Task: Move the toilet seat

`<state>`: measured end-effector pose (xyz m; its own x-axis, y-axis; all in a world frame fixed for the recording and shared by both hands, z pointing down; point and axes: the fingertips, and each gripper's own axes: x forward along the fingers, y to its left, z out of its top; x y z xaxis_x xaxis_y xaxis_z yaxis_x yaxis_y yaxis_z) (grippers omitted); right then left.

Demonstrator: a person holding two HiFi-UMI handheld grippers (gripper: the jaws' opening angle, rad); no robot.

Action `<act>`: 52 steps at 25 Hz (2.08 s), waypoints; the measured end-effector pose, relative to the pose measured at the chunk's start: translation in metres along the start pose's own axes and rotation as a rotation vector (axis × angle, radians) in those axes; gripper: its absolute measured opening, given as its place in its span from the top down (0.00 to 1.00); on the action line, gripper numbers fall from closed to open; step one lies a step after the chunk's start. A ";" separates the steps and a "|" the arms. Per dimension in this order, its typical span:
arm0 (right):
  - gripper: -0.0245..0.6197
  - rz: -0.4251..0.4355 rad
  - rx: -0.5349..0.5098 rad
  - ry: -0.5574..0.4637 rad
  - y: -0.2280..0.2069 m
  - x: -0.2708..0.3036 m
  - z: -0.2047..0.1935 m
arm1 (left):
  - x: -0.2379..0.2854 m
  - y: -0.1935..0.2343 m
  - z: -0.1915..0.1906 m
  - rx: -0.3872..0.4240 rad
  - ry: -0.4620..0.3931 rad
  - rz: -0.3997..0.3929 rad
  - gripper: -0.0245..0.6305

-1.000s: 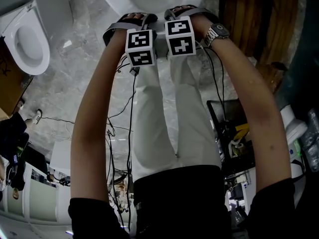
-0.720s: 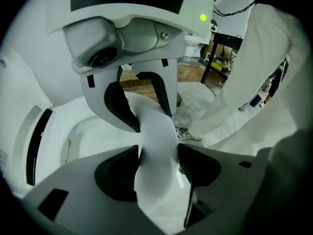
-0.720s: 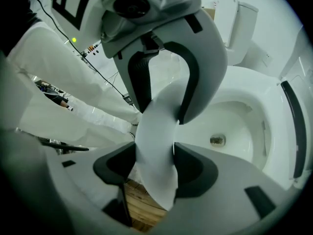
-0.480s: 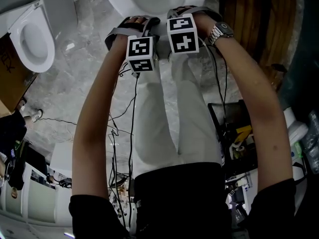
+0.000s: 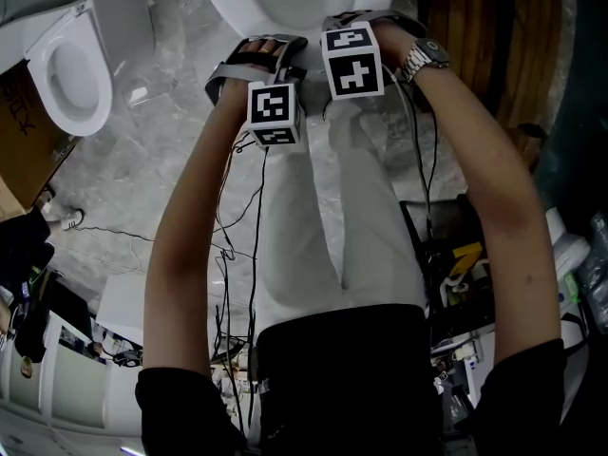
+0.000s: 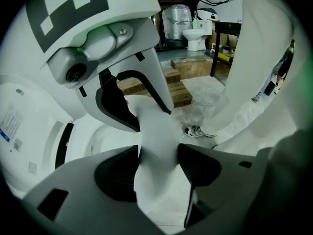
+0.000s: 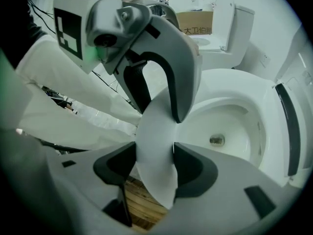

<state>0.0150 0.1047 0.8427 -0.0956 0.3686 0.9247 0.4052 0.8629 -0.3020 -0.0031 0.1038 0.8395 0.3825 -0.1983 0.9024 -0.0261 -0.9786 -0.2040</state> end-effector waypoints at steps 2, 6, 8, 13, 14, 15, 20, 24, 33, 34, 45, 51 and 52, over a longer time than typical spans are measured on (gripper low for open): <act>0.57 -0.007 0.000 -0.010 -0.001 -0.002 0.002 | -0.003 0.001 -0.001 0.001 0.000 0.012 0.55; 0.57 -0.028 0.005 -0.025 0.002 -0.009 0.001 | -0.008 0.002 0.004 0.020 0.006 0.047 0.56; 0.57 -0.027 0.004 -0.020 0.004 -0.012 0.000 | -0.011 0.002 0.007 0.029 0.009 0.061 0.56; 0.57 -0.043 0.008 -0.038 0.007 -0.024 0.003 | -0.023 0.004 0.011 0.047 -0.001 0.083 0.58; 0.57 -0.052 0.011 -0.048 0.007 -0.027 0.003 | -0.025 0.005 0.012 0.052 -0.007 0.087 0.58; 0.57 -0.063 0.014 -0.059 0.007 -0.030 0.004 | -0.028 0.007 0.013 0.057 -0.011 0.089 0.58; 0.57 -0.129 0.018 -0.087 0.007 -0.042 0.009 | -0.038 0.010 0.013 0.059 -0.012 0.077 0.59; 0.58 -0.242 -0.002 -0.101 0.012 -0.050 0.006 | -0.042 0.010 0.016 0.053 -0.010 0.078 0.59; 0.66 -0.588 -0.070 -0.149 0.022 -0.067 0.005 | -0.053 0.015 0.020 0.053 -0.004 0.078 0.60; 0.66 -0.619 -0.078 -0.144 0.023 -0.069 0.006 | -0.054 0.015 0.020 0.050 -0.004 0.075 0.60; 0.65 -0.808 -0.149 -0.150 0.029 -0.090 0.008 | -0.069 0.023 0.025 0.040 0.009 0.081 0.61; 0.58 -0.822 -0.163 -0.111 0.026 -0.091 -0.003 | -0.076 0.027 0.027 0.044 0.010 0.090 0.61; 0.58 -0.846 -0.161 -0.110 0.023 -0.096 -0.003 | -0.078 0.028 0.028 0.046 0.012 0.093 0.62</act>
<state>0.0362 0.0883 0.7474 -0.5073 -0.3364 0.7934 0.2809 0.8058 0.5213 -0.0082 0.0931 0.7527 0.3697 -0.2890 0.8831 -0.0186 -0.9525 -0.3039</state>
